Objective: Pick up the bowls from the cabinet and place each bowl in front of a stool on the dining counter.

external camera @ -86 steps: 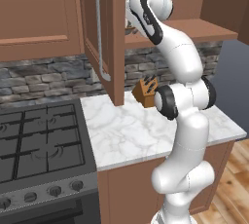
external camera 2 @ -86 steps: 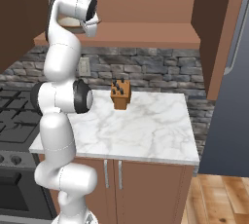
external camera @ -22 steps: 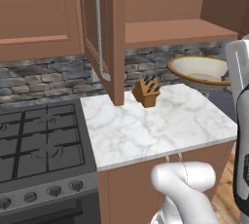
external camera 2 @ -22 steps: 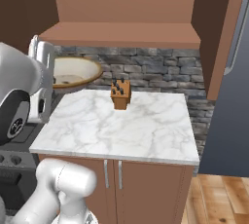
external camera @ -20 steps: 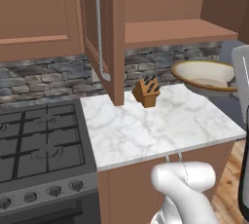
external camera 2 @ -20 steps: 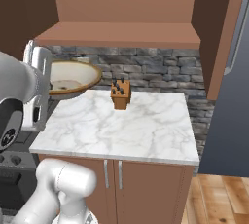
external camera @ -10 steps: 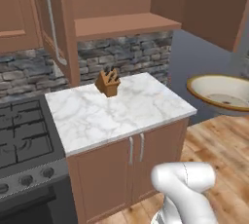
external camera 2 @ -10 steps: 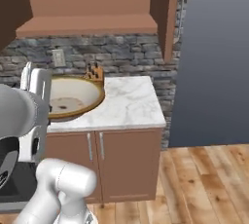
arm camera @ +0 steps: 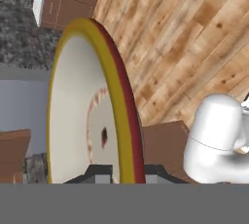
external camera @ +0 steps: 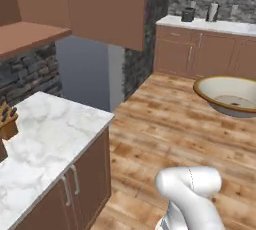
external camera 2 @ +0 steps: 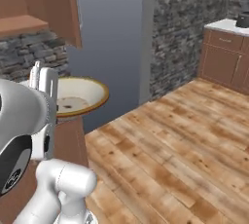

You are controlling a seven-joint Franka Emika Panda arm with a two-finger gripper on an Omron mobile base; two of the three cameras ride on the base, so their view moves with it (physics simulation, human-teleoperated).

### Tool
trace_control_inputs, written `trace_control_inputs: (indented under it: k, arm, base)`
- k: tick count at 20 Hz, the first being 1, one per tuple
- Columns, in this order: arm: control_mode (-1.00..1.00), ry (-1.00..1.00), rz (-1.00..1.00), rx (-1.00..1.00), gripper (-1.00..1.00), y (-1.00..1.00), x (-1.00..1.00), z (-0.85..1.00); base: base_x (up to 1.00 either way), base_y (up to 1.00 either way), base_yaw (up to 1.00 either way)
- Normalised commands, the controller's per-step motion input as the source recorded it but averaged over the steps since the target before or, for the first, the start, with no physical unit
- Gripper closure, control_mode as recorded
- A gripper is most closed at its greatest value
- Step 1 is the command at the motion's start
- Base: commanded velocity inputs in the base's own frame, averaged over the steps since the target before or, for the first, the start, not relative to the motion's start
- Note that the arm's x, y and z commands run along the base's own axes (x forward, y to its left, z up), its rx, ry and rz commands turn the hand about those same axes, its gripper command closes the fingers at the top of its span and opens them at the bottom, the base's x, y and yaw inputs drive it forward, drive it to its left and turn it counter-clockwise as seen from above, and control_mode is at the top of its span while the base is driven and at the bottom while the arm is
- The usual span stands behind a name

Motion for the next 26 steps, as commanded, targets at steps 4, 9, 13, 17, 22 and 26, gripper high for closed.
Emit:
trace_control_inputs:
  k: [4,9,13,17,22,26]
  arm:
    - [1.0,0.0,0.0,0.0,1.0,0.0,0.0,0.0]
    - [1.0,0.0,0.0,0.0,1.0,0.0,0.0,0.0]
    - [1.0,0.0,0.0,0.0,1.0,0.0,0.0,0.0]
    - [1.0,0.0,0.0,0.0,1.0,0.0,0.0,0.0]
    - [1.0,0.0,0.0,0.0,1.0,0.0,0.0,0.0]
    - [1.0,0.0,0.0,0.0,1.0,0.0,0.0,0.0]
  base:
    - [0.0,0.0,-1.0]
    - [0.02,0.12,-0.99]
    - [0.78,0.55,-0.68]
    - [1.0,0.47,-0.37]
    - [1.0,0.32,-0.23]
    - [1.0,0.07,-0.31]
